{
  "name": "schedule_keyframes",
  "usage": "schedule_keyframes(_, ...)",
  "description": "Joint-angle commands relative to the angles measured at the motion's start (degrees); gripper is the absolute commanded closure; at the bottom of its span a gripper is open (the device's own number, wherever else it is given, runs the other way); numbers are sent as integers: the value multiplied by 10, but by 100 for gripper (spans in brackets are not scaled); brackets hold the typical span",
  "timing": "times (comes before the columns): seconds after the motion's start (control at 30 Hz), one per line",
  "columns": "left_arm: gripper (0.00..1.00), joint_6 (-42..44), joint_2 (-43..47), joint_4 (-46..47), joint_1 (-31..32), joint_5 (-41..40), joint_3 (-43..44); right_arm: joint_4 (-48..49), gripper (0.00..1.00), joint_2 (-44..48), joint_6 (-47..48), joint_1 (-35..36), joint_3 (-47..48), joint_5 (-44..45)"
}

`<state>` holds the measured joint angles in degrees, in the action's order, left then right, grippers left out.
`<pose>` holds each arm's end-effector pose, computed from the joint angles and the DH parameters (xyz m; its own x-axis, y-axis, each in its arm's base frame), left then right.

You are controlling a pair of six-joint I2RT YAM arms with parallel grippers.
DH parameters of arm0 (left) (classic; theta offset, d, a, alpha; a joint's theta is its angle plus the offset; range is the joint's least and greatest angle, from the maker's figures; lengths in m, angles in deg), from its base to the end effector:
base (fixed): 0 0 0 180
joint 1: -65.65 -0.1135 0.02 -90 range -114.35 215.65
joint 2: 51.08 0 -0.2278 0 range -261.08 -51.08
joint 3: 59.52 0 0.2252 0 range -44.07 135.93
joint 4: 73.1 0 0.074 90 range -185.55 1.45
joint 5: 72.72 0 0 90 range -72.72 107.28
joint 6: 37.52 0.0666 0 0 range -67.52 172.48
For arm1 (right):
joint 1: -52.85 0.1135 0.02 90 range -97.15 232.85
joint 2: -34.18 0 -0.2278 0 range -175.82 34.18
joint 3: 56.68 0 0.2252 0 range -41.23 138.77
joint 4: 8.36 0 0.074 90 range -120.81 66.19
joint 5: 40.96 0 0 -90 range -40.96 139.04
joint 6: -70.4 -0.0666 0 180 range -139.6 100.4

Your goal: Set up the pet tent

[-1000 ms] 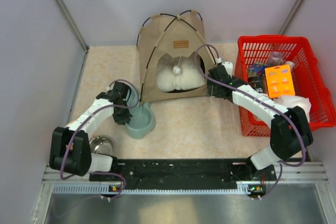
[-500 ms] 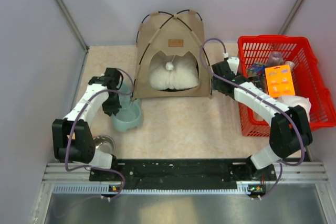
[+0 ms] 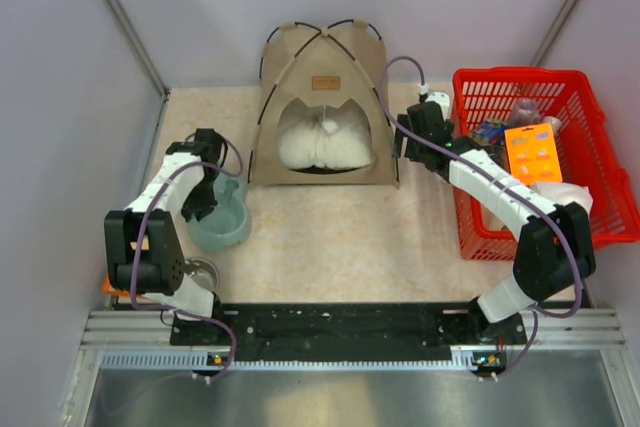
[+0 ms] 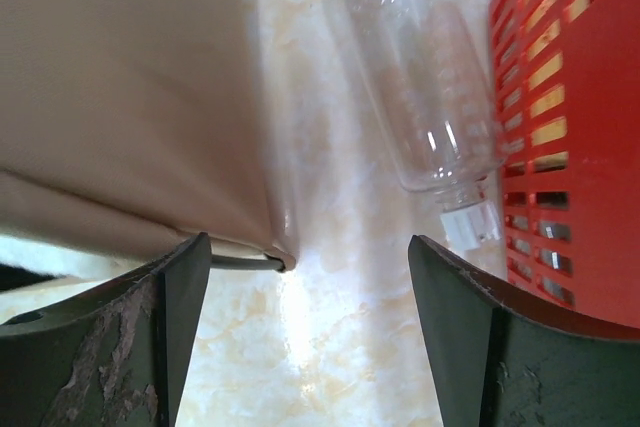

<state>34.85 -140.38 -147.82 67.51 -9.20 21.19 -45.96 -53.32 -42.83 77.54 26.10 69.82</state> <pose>0.2563 0.0214 0.1749 -0.9391 -0.2407 -0.2452 -0.3224 0.8640 0.3868 0.3145 0.1186 0.2308 -0.6222 0.1198 -0.7737 0.1014 0.9922 0.0721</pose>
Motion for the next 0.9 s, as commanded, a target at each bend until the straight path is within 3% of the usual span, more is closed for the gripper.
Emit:
schedule_keyframes(0.0, 64, -7, 13, -14, -14, -90, 22, -21, 20, 13, 1, -10, 63, 61)
schedule_keyframes(0.23, 40, 0, 54, 7, -42, -35, 36, -24, 21, -39, 33, -48, 69, 92)
schedule_keyframes(0.43, 35, 3, 101, 39, -42, 77, 77, -25, 19, -143, 99, -56, 145, 81)
schedule_keyframes(0.6, 34, 4, 137, 72, -42, 162, 97, -45, 18, -229, 126, -58, 218, 121)
schedule_keyframes(0.87, 32, 14, 164, 72, -42, 178, 121, -75, 14, -308, 172, -58, 285, 132)
